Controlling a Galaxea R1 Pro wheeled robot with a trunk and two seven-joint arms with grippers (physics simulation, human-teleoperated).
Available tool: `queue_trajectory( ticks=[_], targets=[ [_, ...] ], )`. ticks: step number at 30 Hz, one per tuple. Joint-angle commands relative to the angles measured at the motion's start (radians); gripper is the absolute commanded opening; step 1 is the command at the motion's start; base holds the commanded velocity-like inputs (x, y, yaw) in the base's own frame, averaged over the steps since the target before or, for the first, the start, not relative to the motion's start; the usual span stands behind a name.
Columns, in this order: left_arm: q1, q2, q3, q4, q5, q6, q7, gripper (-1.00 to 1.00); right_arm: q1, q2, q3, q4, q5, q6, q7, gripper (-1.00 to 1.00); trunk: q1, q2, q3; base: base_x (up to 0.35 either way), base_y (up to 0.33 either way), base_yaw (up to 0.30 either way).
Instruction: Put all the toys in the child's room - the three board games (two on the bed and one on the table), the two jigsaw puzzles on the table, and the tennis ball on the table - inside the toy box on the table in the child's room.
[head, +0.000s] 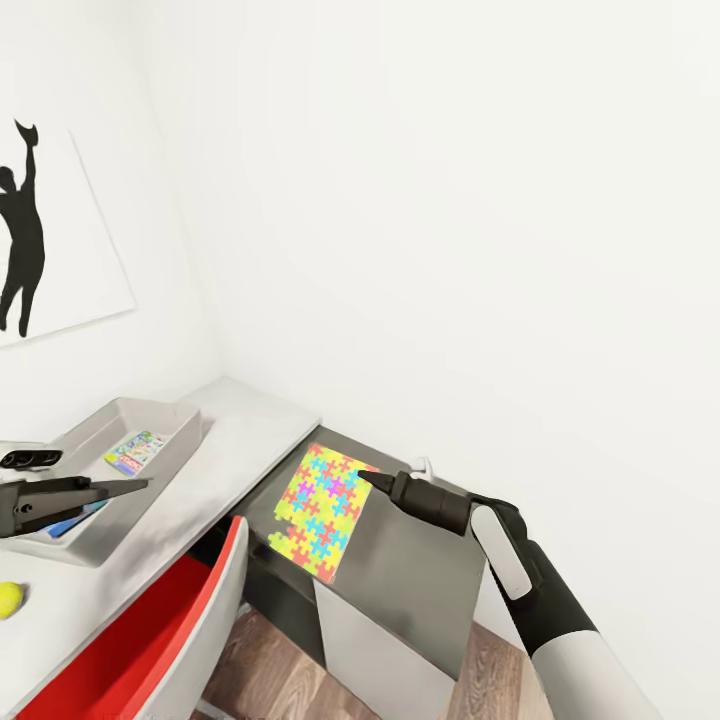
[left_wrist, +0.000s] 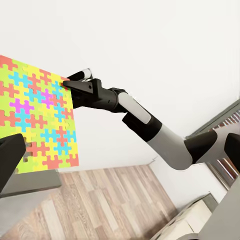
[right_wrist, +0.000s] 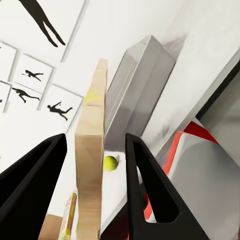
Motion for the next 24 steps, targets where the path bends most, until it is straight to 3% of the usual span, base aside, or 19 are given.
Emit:
queue_trajectory(
  ticks=[1, 16, 24],
  targets=[
    [-0.001, 0.0, -0.001, 0.0, 0.0, 0.011, -0.004, 1.0, -0.001, 0.0, -0.001, 0.0, -0.004, 0.007, 0.0, -1.0, 0.001, -0.002, -0.002, 0.0, 0.0, 0.268],
    [-0.001, -0.004, -0.002, 0.0, 0.0, 0.01, -0.004, 1.0, -0.001, -0.001, -0.004, -0.028, -0.004, 0.01, 0.0, -1.0, 0.001, -0.002, -0.001, 0.0, 0.0, 0.049],
    [-0.001, -0.007, -0.002, 0.0, 0.0, 0.009, -0.004, 1.0, -0.001, -0.001, -0.004, -0.041, -0.004, 0.01, -0.001, -1.0, 0.001, -0.002, -0.001, -0.133, 0.121, 0.228]
  ],
)
